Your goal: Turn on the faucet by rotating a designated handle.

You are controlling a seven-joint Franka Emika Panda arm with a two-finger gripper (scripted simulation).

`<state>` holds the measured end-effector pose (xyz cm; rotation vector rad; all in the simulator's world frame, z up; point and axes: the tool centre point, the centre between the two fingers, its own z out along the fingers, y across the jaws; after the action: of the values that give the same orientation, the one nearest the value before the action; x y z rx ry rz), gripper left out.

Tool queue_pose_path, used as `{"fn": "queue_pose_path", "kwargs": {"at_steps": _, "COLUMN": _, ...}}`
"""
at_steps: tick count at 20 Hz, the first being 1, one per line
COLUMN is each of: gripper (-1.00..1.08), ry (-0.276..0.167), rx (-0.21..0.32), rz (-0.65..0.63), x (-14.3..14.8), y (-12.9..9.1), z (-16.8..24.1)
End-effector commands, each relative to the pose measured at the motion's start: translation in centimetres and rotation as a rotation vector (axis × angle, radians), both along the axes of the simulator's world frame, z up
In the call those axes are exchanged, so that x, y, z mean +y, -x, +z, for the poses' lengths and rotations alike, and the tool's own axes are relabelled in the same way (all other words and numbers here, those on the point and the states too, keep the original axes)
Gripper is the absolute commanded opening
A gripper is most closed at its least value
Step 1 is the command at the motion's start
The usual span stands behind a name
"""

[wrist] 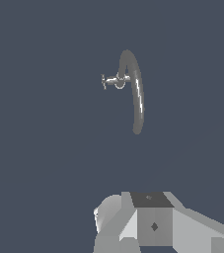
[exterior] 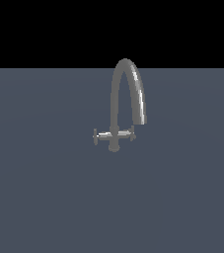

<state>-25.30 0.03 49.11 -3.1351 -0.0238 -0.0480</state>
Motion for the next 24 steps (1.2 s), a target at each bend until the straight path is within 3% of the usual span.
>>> {"fn": "queue_pose_path", "kwargs": {"at_steps": 1, "gripper": -0.34, "ry": 0.009, "rx": 0.051, "rz": 0.003, "x": 0.4, "y": -0.1, "z": -1.6}}
{"fn": "queue_pose_path", "kwargs": {"at_steps": 2, "gripper": -0.15, "ry": 0.009, "rx": 0.089, "rz": -0.018, "x": -0.4, "y": -0.3, "z": -3.7}}
{"fn": "queue_pose_path", "kwargs": {"at_steps": 3, "gripper": -0.12, "ry": 0.020, "rx": 0.099, "rz": -0.058, "x": -1.1, "y": -0.8, "z": -4.9}}
{"fn": "queue_pose_path", "kwargs": {"at_steps": 4, "gripper": -0.14, "ry": 0.016, "rx": 0.123, "rz": -0.046, "x": 0.1, "y": -1.5, "z": -6.4}}
{"fn": "queue_pose_path", "kwargs": {"at_steps": 5, "gripper": -0.03, "ry": 0.038, "rx": 0.173, "rz": -0.074, "x": -1.9, "y": -1.6, "z": -9.6}}
{"fn": "queue_pose_path", "kwargs": {"at_steps": 6, "gripper": 0.00, "ry": 0.051, "rx": 0.148, "rz": -0.010, "x": 1.2, "y": -2.5, "z": -9.2}}
{"fn": "queue_pose_path", "kwargs": {"at_steps": 7, "gripper": -0.01, "ry": 0.023, "rx": 0.203, "rz": -0.045, "x": -0.3, "y": -2.5, "z": -12.7}}
{"fn": "queue_pose_path", "kwargs": {"at_steps": 8, "gripper": 0.06, "ry": -0.027, "rx": 0.213, "rz": -0.078, "x": 0.4, "y": -3.0, "z": -13.9}}
{"fn": "queue_pose_path", "kwargs": {"at_steps": 9, "gripper": -0.07, "ry": -0.005, "rx": 0.238, "rz": -0.094, "x": 0.5, "y": -3.1, "z": -15.9}}
{"fn": "queue_pose_path", "kwargs": {"at_steps": 10, "gripper": 0.01, "ry": 0.035, "rx": 0.245, "rz": -0.047, "x": 2.3, "y": -3.1, "z": -17.3}}
{"fn": "queue_pose_path", "kwargs": {"at_steps": 11, "gripper": 0.13, "ry": 0.036, "rx": 0.269, "rz": -0.077, "x": 1.6, "y": -3.3, "z": -19.1}}
{"fn": "queue_pose_path", "kwargs": {"at_steps": 12, "gripper": 0.29, "ry": 0.053, "rx": 0.269, "rz": -0.030, "x": 4.0, "y": -3.5, "z": -20.2}}
{"fn": "queue_pose_path", "kwargs": {"at_steps": 13, "gripper": 0.27, "ry": 0.047, "rx": 0.283, "rz": -0.082, "x": 3.7, "y": -3.6, "z": -21.7}}
{"fn": "queue_pose_path", "kwargs": {"at_steps": 14, "gripper": 0.23, "ry": 0.008, "rx": 0.259, "rz": -0.094, "x": 5.9, "y": -4.9, "z": -21.8}}
{"fn": "queue_pose_path", "kwargs": {"at_steps": 15, "gripper": 0.30, "ry": 0.030, "rx": 0.270, "rz": -0.133, "x": 5.3, "y": -5.0, "z": -23.6}}
{"fn": "queue_pose_path", "kwargs": {"at_steps": 16, "gripper": 0.25, "ry": 0.044, "rx": 0.287, "rz": -0.095, "x": 7.4, "y": -4.5, "z": -25.0}}
{"fn": "queue_pose_path", "kwargs": {"at_steps": 17, "gripper": 0.06, "ry": 0.017, "rx": 0.241, "rz": -0.113, "x": 9.1, "y": -6.9, "z": -24.5}}
{"fn": "queue_pose_path", "kwargs": {"at_steps": 18, "gripper": -0.05, "ry": 0.065, "rx": 0.215, "rz": -0.058, "x": 9.5, "y": -7.8, "z": -25.2}}
{"fn": "queue_pose_path", "kwargs": {"at_steps": 19, "gripper": -0.37, "ry": 0.089, "rx": 0.212, "rz": -0.059, "x": 10.2, "y": -8.0, "z": -26.7}}
{"fn": "queue_pose_path", "kwargs": {"at_steps": 20, "gripper": -0.63, "ry": 0.098, "rx": 0.187, "rz": -0.065, "x": 9.0, "y": -9.8, "z": -27.0}}
{"fn": "queue_pose_path", "kwargs": {"at_steps": 21, "gripper": -0.77, "ry": 0.114, "rx": 0.177, "rz": -0.065, "x": 9.8, "y": -10.7, "z": -27.6}}
{"fn": "queue_pose_path", "kwargs": {"at_steps": 22, "gripper": -0.77, "ry": 0.140, "rx": 0.193, "rz": -0.089, "x": 8.8, "y": -10.1, "z": -30.0}}
{"fn": "queue_pose_path", "kwargs": {"at_steps": 23, "gripper": -0.87, "ry": 0.149, "rx": 0.136, "rz": -0.090, "x": 9.4, "y": -12.4, "z": -29.8}}
{"fn": "queue_pose_path", "kwargs": {"at_steps": 24, "gripper": -0.70, "ry": 0.149, "rx": 0.096, "rz": -0.121, "x": 7.7, "y": -15.2, "z": -29.5}}
